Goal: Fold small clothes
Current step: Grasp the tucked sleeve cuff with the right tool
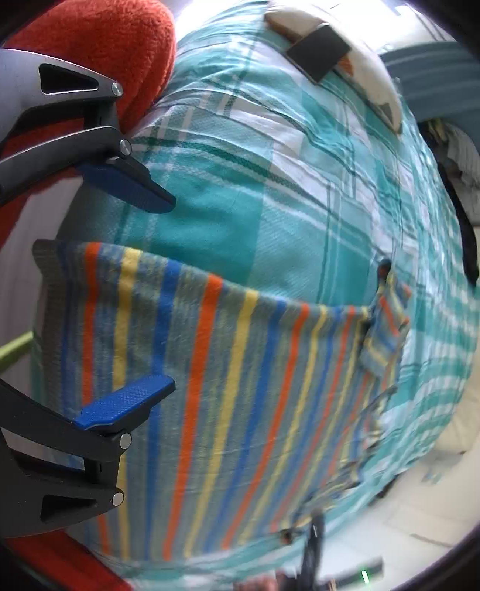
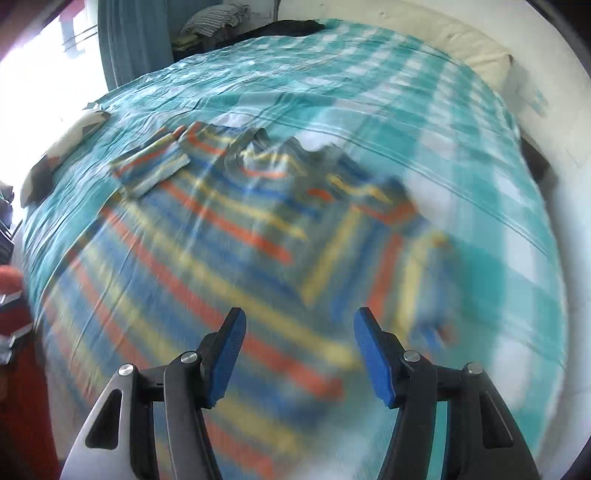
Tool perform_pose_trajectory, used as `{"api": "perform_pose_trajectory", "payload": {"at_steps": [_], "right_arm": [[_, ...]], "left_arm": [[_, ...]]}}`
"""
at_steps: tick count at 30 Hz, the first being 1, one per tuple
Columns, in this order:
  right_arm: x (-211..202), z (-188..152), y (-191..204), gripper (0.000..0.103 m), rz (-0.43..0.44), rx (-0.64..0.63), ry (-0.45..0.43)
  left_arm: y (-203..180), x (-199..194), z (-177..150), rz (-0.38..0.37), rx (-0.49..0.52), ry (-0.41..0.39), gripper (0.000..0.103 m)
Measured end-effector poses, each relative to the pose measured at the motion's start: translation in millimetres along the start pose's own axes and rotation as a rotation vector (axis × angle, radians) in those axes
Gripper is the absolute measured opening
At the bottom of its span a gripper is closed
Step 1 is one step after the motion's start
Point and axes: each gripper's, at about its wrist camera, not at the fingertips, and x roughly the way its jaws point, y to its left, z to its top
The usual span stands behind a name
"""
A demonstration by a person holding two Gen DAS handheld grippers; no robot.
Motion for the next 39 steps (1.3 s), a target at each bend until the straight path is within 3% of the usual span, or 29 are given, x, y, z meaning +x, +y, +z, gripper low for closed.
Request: {"api": "perform_pose_trajectory", "payload": {"at_steps": [4, 6, 7, 11, 15, 18, 21, 24, 25, 28, 29, 30, 31, 36, 39], "right_arm": [[69.4, 17.1, 4.8, 0.060, -0.039, 0.026, 0.057], [65.4, 16.2, -13.8, 0.028, -0.029, 0.124, 0.015], [57.6, 13.4, -25.5, 0.005, -0.024, 0.174, 0.004], [-14.4, -24.1, -109.7, 0.005, -0.002, 0.442, -0.130], [-80.4, -114.3, -211.7, 0.005, -0.018, 0.829, -0.247], [-80.1, -165.7, -248.8, 0.005, -0.063, 0.939, -0.203], [-61.6, -197.8, -257.7, 0.004, -0.055, 1.007, -0.171], [-54.8, -217.2, -262.2, 0.006, 0.021, 1.096, -0.235], [-51.7, -221.4, -263.1, 0.012, 0.070, 1.127, -0.264], [-41.0, -225.5, -260.2, 0.035, 0.154, 1.176, -0.322], [-39.6, -223.9, -259.7, 0.031, 0.163, 1.175, -0.330], [-37.3, -219.7, -257.6, 0.021, 0.146, 1.165, -0.307], [-36.3, -215.4, -256.7, 0.003, 0.104, 1.142, -0.266], [-56.7, -217.0, -261.9, 0.002, -0.155, 1.033, -0.173], [-48.7, -222.3, -257.1, 0.001, -0.190, 1.000, -0.135]], "left_arm": [[11.8, 8.1, 2.0, 0.010, -0.059, 0.034, 0.090], [17.4, 13.1, 1.9, -0.007, -0.095, 0.057, 0.090], [18.6, 14.5, 1.4, -0.012, -0.104, 0.063, 0.090], [19.6, 13.6, 2.0, -0.029, -0.119, 0.058, 0.090], [17.2, 13.0, 0.6, -0.034, -0.112, 0.055, 0.090], [11.0, 16.1, 0.4, -0.028, -0.095, 0.063, 0.090], [2.9, 17.4, -2.1, -0.024, -0.069, 0.065, 0.090], [-2.4, 14.9, -5.7, -0.011, -0.034, 0.056, 0.090], [-3.2, 14.0, -6.4, -0.008, -0.027, 0.054, 0.090], [-1.6, 14.4, -5.7, -0.013, -0.033, 0.054, 0.090], [-0.7, 15.9, -5.2, -0.011, -0.039, 0.058, 0.090], [-0.1, 16.9, -5.0, -0.009, -0.042, 0.061, 0.090], [0.1, 17.8, -5.2, -0.007, -0.045, 0.064, 0.090], [2.5, 21.4, -6.5, -0.006, -0.052, 0.082, 0.090], [2.2, 25.5, -6.5, -0.008, -0.051, 0.101, 0.090]]}}
